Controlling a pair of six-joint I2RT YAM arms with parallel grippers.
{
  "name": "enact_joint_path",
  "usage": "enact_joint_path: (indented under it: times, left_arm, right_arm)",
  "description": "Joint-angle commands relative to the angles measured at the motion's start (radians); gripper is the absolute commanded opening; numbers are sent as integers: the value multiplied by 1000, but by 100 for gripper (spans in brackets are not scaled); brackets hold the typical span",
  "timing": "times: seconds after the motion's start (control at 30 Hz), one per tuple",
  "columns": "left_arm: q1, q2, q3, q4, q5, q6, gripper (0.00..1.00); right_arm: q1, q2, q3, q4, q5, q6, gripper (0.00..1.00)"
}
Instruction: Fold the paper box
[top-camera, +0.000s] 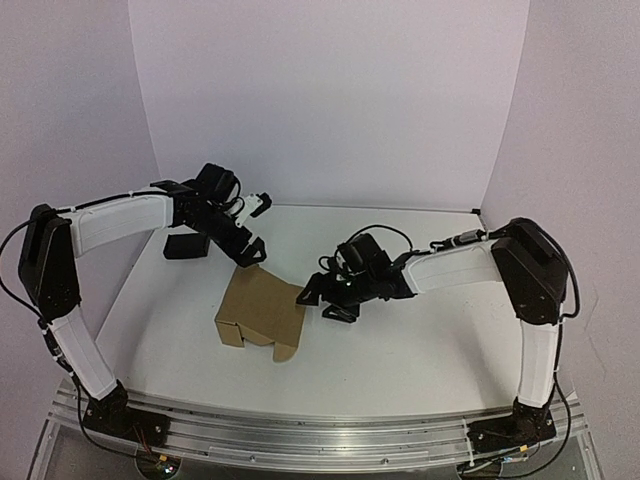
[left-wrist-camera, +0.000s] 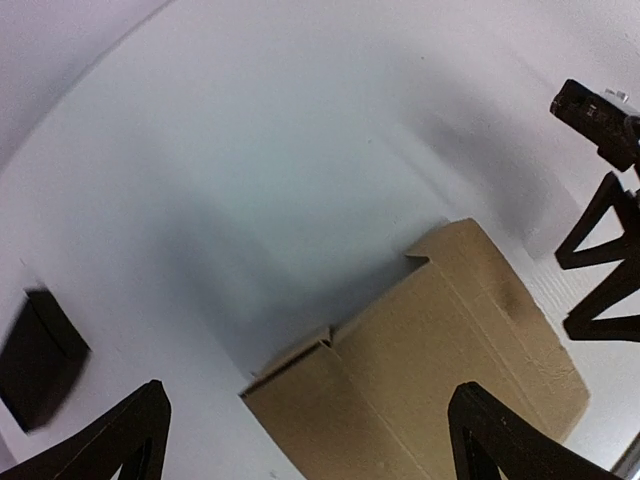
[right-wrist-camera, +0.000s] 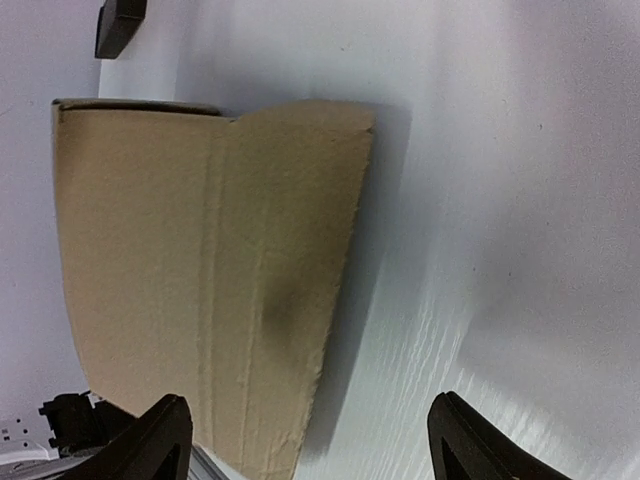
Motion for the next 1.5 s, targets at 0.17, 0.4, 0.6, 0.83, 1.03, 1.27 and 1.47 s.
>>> enact_joint_path:
  times: [0.17, 0.4, 0.6, 0.83, 1.03, 1.27, 1.47]
  left_arm:
    - [33, -13, -75, -47, 80, -442, 100]
    - [44, -65, -118, -21, 129, -447, 100]
    - [61, -107, -113, -17, 165, -421, 100]
    - [62, -118, -16, -34, 211, -332, 100]
    - [62, -123, -14, -34, 287, -315, 100]
    - [62, -120, -23, -26, 317, -319, 100]
    - [61, -120, -79, -8, 370, -335, 100]
  right_arm:
    - [2, 180, -78, 565, -171, 281, 70]
    - [3, 248, -60, 754, -215, 377, 31]
    - [3, 171, -109, 752, -201, 361, 1]
    - [8, -113, -180, 351, -52, 175, 0]
    - [24, -317, -236, 82, 43, 120, 0]
    - [56, -511, -169, -220, 179, 54, 0]
    - [72, -486, -136, -274, 182, 70, 0]
